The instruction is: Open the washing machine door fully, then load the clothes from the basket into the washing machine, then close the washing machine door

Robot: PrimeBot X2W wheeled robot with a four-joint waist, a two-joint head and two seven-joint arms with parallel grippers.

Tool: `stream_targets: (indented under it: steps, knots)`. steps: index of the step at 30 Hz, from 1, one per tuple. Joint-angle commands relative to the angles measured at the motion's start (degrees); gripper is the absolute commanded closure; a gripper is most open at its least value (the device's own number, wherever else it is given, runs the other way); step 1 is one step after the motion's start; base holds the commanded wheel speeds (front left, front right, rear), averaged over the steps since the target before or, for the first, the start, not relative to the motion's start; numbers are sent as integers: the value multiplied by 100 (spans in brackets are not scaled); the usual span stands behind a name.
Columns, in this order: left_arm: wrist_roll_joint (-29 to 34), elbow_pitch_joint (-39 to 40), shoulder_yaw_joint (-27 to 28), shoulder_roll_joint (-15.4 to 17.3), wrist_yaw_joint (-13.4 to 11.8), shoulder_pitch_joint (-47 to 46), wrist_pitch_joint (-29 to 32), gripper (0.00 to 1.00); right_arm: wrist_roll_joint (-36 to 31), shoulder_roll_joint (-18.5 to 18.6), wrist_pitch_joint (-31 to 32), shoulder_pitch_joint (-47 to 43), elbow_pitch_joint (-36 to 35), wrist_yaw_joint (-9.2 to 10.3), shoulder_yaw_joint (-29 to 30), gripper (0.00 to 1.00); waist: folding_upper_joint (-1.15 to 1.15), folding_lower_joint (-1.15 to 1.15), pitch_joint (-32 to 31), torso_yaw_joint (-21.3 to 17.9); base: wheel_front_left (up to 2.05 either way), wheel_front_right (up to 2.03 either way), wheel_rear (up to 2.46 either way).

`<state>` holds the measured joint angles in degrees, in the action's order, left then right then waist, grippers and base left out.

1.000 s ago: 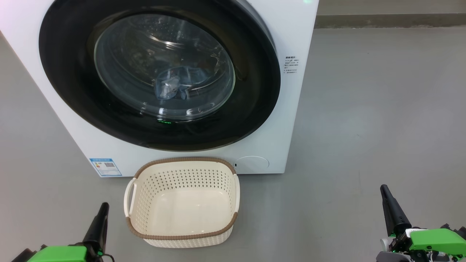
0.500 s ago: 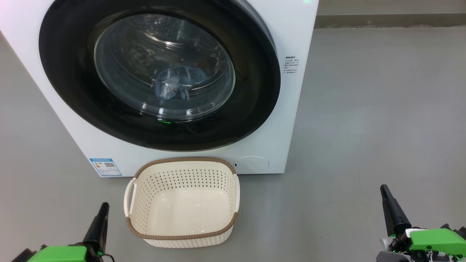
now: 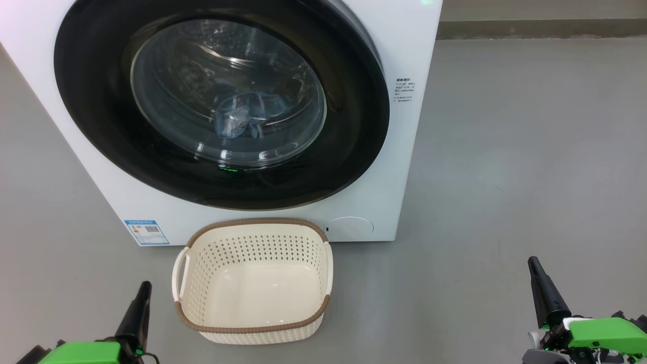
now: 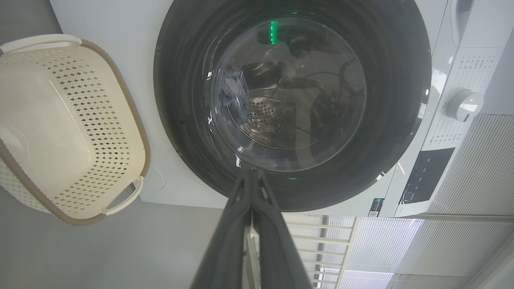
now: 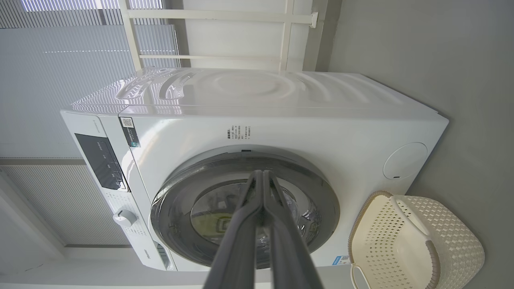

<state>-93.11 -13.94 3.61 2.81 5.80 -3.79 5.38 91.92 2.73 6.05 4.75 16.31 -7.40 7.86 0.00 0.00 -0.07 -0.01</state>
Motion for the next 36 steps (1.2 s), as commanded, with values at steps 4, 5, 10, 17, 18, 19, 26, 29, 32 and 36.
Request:
stream_targets:
  steps: [4, 5, 10, 17, 18, 19, 26, 29, 32, 36]
  knots:
    - [16, 168, 204, 79, -15, -244, 32, 100, 19, 20, 47, 225, -167, -9, -126, 100, 0, 0, 0, 0, 0, 0, 0]
    - [16, 168, 204, 79, -15, -244, 32, 100, 19, 20, 47, 225, -167, -9, -126, 100, 0, 0, 0, 0, 0, 0, 0]
    - [18, 168, 207, 77, -15, -244, 34, 100, 19, 20, 47, 225, -167, -9, -126, 100, 0, 0, 0, 0, 0, 0, 0]
    - [21, 168, 210, 75, -15, -244, 37, 100, 19, 20, 47, 225, -167, -9, -126, 100, 0, 0, 0, 0, 0, 0, 0]
    - [21, 168, 210, 74, -15, -244, 37, 100, 19, 20, 47, 225, -167, -9, -126, 100, 0, 0, 0, 0, 0, 0, 0]
    - [22, 168, 211, 74, -15, -244, 38, 100, 19, 20, 47, 225, -167, -9, -126, 100, 0, 0, 0, 0, 0, 0, 0]
    - [24, 168, 214, 72, -15, -245, 40, 100, 19, 20, 47, 225, -167, -9, -126, 100, 0, 0, 0, 0, 0, 0, 0]
    - [26, 168, 216, 70, -15, -245, 42, 100, 19, 20, 47, 225, -167, -9, -126, 100, 0, 0, 0, 0, 0, 0, 0]
    - [27, 168, 217, 70, -15, -245, 43, 100, 19, 20, 47, 225, -167, -9, -126, 100, 0, 0, 0, 0, 0, 0, 0]
    - [29, 168, 219, 68, -15, -245, 44, 100, 19, 20, 47, 225, -167, -9, -126, 100, 0, 0, 0, 0, 0, 0, 0]
